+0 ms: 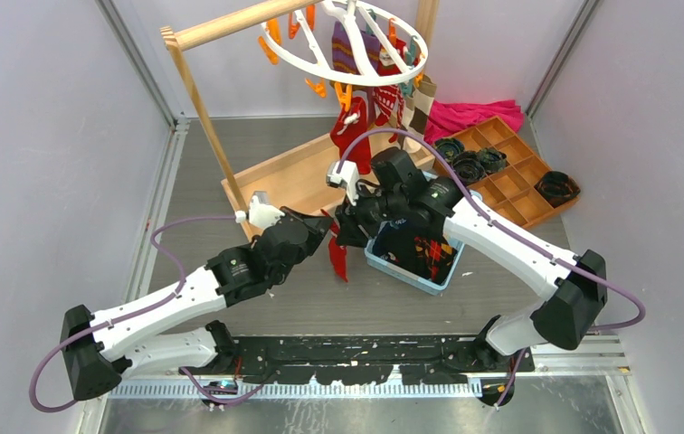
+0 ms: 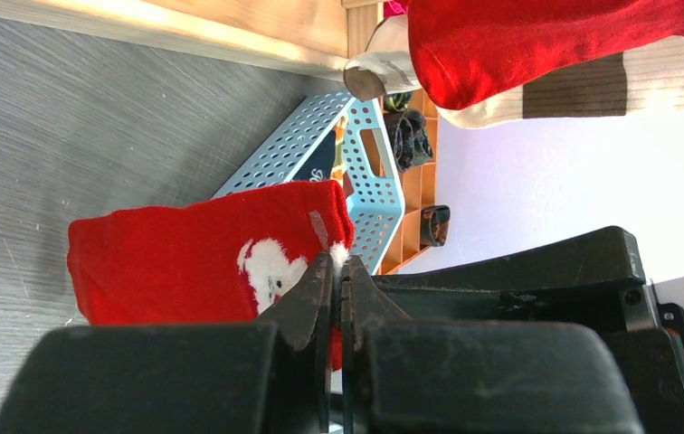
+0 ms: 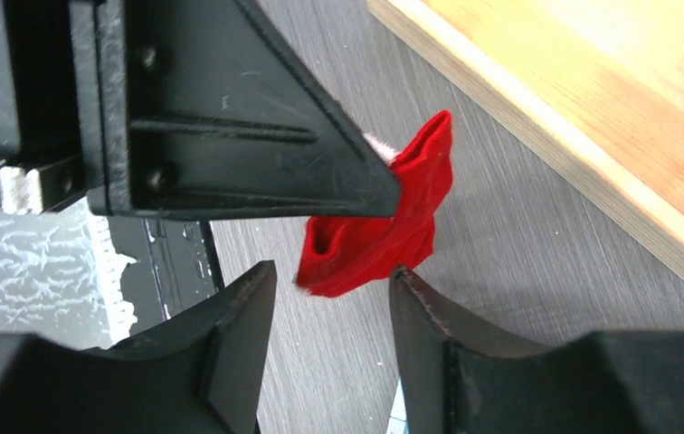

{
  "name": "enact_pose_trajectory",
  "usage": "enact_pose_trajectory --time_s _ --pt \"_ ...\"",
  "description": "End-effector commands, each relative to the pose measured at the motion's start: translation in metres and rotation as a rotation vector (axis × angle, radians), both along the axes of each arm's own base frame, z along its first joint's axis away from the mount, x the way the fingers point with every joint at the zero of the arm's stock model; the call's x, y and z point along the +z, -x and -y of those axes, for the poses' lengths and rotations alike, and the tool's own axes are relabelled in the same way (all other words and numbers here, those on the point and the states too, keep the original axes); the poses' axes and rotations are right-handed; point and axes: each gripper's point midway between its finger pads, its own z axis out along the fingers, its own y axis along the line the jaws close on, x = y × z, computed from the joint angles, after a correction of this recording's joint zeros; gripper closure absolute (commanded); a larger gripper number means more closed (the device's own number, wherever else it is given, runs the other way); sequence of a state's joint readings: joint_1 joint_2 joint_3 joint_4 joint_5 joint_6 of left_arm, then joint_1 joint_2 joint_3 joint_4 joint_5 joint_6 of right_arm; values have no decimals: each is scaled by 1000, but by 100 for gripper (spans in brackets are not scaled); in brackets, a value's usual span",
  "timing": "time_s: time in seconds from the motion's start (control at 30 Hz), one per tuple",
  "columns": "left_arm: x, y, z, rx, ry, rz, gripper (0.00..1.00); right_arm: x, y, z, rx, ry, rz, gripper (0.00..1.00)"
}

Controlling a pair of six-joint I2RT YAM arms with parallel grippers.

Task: Clip the socks to the hanger
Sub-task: Adjust the sock.

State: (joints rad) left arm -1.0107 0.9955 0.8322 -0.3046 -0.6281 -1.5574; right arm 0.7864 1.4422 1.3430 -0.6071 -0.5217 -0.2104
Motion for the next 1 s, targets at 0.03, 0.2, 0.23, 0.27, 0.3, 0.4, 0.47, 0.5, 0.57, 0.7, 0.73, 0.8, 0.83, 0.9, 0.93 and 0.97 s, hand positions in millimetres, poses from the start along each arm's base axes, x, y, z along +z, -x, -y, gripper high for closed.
enact_pose_trajectory --time_s 0.03,0.2,0.23,0.27,0.3,0.4,0.47,0.5,0.57,0.7,0.73,0.8,0.83,0.9,0.93,0.97 --pt "25 -6 1 35 65 45 100 21 -16 -12 -64 -57 45 53" --pt "24 -5 1 28 77 49 100 21 -16 -11 -63 -59 50 83" --pt "25 -4 1 26 79 50 100 22 -16 -11 -60 -60 53 89" --pt "24 -4 0 24 78 50 100 22 -15 -11 -56 -58 54 95" --pt "24 -4 -1 24 78 51 99 22 -14 -10 -50 -59 55 98" --pt "22 -2 -4 20 73 59 100 23 -9 -9 -19 -68 52 99" --pt "22 0 -7 13 65 73 97 26 -5 -7 12 -77 46 99" --pt "22 2 -8 6 55 83 91 26 -2 -5 30 -77 45 99" --pt "22 5 -13 -21 14 110 76 28 2 2 64 -69 64 99" --pt "25 18 -25 -127 -131 221 57 29 8 20 131 -42 133 99" --pt "28 22 -27 -162 -168 264 53 30 10 24 144 -33 146 99" --pt "34 34 -25 -271 -232 371 40 30 16 34 190 -19 178 99" --pt "37 42 -21 -347 -274 450 37 30 20 39 220 -9 198 99" --pt "47 60 -14 -492 -340 638 32 29 24 46 261 10 237 99" --pt "48 69 -11 -557 -382 725 30 30 25 49 285 18 267 99" --pt "49 74 -10 -592 -414 784 28 28 30 53 315 33 278 99"
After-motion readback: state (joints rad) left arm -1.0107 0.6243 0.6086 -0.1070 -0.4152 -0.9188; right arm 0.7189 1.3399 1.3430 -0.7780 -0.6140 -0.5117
